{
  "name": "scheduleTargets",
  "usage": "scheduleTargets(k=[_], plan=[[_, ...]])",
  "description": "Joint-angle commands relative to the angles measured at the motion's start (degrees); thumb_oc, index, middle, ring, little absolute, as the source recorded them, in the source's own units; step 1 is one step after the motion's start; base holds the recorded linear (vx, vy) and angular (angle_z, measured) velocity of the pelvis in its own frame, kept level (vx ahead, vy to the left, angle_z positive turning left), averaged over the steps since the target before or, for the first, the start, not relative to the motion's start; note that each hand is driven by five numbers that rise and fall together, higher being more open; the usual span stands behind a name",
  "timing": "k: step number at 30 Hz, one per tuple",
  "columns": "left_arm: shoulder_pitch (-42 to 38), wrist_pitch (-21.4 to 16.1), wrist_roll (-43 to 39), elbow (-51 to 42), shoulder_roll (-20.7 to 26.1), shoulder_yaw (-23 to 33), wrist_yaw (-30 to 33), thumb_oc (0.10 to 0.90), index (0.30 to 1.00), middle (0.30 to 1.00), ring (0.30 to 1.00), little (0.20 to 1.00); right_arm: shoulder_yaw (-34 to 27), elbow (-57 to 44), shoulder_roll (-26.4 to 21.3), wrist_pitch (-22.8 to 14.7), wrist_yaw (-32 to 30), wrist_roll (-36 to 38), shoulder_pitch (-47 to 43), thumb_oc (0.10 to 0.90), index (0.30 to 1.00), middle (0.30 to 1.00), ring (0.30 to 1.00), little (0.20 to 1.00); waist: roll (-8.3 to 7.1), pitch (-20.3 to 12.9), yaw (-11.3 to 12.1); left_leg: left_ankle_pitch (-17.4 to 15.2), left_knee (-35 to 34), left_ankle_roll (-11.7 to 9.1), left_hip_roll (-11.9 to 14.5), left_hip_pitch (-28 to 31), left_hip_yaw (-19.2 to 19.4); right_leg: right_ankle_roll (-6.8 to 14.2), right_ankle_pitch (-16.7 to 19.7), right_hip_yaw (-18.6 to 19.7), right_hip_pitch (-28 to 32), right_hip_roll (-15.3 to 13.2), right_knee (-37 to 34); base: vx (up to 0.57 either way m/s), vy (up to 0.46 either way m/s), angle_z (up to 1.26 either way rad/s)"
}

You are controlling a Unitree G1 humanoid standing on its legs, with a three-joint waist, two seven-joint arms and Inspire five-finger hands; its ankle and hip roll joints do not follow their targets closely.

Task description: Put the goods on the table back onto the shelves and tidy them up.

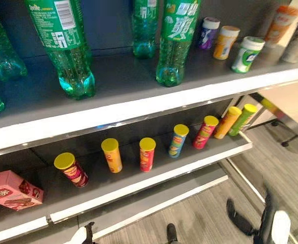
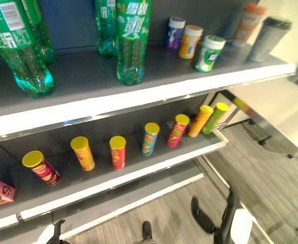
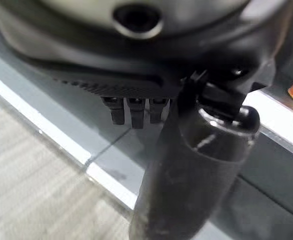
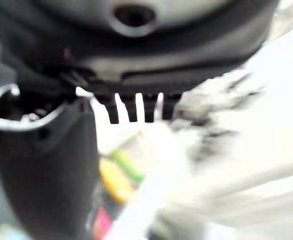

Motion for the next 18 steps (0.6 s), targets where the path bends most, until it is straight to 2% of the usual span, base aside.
scheduleTargets(k=[1, 5, 8, 9, 10, 12, 14, 18], plan=[[-1.57, -1.73, -1.25, -1.09, 0.24, 0.96, 0.47, 0.800, 0.900, 0.900, 0.900, 0.900, 1.93, 3.94, 1.60, 2.50, 4.32, 7.77, -3.71, 0.800, 0.900, 0.900, 0.900, 0.900, 2.42, 1.48, -0.20, -5.92, 0.77, -2.17, -0.77, 3.02, -3.32, 1.96, 11.84, 2.04, 2.53, -3.14, 1.58, -0.05, -0.018, -0.10], [-1.63, -0.34, -4.15, 0.61, 0.05, 1.71, -1.06, 0.800, 0.900, 0.900, 0.900, 0.900, -0.30, 22.63, 8.06, 5.41, 11.23, 25.12, -7.55, 0.800, 0.900, 0.900, 0.900, 0.900, 2.77, 2.42, -0.18, -6.10, 0.92, -2.00, -0.89, 3.05, -3.69, 1.96, 11.37, 2.22, 2.87, -3.11, 1.87, -0.05, -0.005, -0.22], [-1.95, -0.07, -6.54, 2.15, -0.08, 1.87, -3.15, 0.800, 0.900, 0.900, 0.900, 0.900, -2.98, 35.77, 11.04, 7.11, 17.44, 39.27, -12.31, 0.800, 0.900, 0.900, 0.900, 0.900, 3.00, 2.85, 0.10, -5.89, 0.91, -1.86, -1.28, 2.96, -3.94, 1.96, 11.30, 2.52, 2.93, -3.31, 1.95, -0.05, 0.008, 0.14], [-2.21, 0.11, -7.37, 3.29, -0.24, 1.70, -5.22, 0.800, 0.900, 0.900, 0.900, 0.900, -3.62, 43.50, 11.86, 9.80, 21.21, 43.33, -14.46, 0.800, 0.900, 0.900, 0.900, 0.900, 3.31, 3.01, 0.48, -5.93, 0.82, -1.82, -1.42, 3.04, -4.26, 1.96, 11.24, 2.26, 3.17, -3.46, 1.94, -0.04, 0.005, 0.02], [-2.21, 0.11, -7.37, 3.29, -0.24, 1.70, -5.22, 0.800, 0.900, 0.900, 0.900, 0.900, -3.62, 43.51, 11.86, 9.80, 21.21, 43.33, -14.46, 0.800, 0.900, 0.900, 0.900, 0.900, 3.29, 2.96, 0.48, -5.91, 0.82, -1.82, -1.43, 2.98, -4.26, 1.96, 11.24, 2.27, 3.11, -3.47, 1.96, -0.01, 0.005, -0.23], [-2.30, 0.33, -8.08, 4.84, -0.72, 0.99, -8.03, 0.800, 0.900, 0.900, 0.900, 0.900, -6.69, 52.50, 11.89, 12.59, 24.04, 47.96, -17.88, 0.800, 0.900, 0.900, 0.900, 0.900, 3.77, 2.60, 1.11, -5.99, 0.72, -1.83, -1.55, 3.15, -4.81, 1.96, 11.14, 1.82, 3.53, -3.71, 1.79, 0.02, -0.007, 0.02], [-2.18, 0.40, -8.58, 6.02, -1.33, 0.43, -10.82, 0.800, 0.900, 0.900, 0.900, 0.900, -8.75, 56.21, 11.11, 13.69, 26.37, 50.23, -20.26, 0.800, 0.900, 0.900, 0.900, 0.900, 4.48, 2.14, 1.54, -6.02, 0.60, -1.90, -1.61, 3.38, -5.14, 1.96, 10.80, 1.22, 3.86, -3.97, 1.73, 0.04, -0.006, 0.07], [-2.18, 0.42, -7.99, 6.77, -2.01, -0.32, -12.35, 0.800, 0.900, 0.900, 0.900, 0.900, -7.93, 56.56, 10.95, 14.27, 27.35, 47.72, -20.91, 0.800, 0.900, 0.900, 0.900, 0.900, 4.97, 1.72, 1.62, -6.09, 0.54, -1.93, -1.75, 3.70, -5.15, 1.96, 10.28, 1.05, 4.06, -4.07, 1.59, 0.03, 0.004, 0.11]])
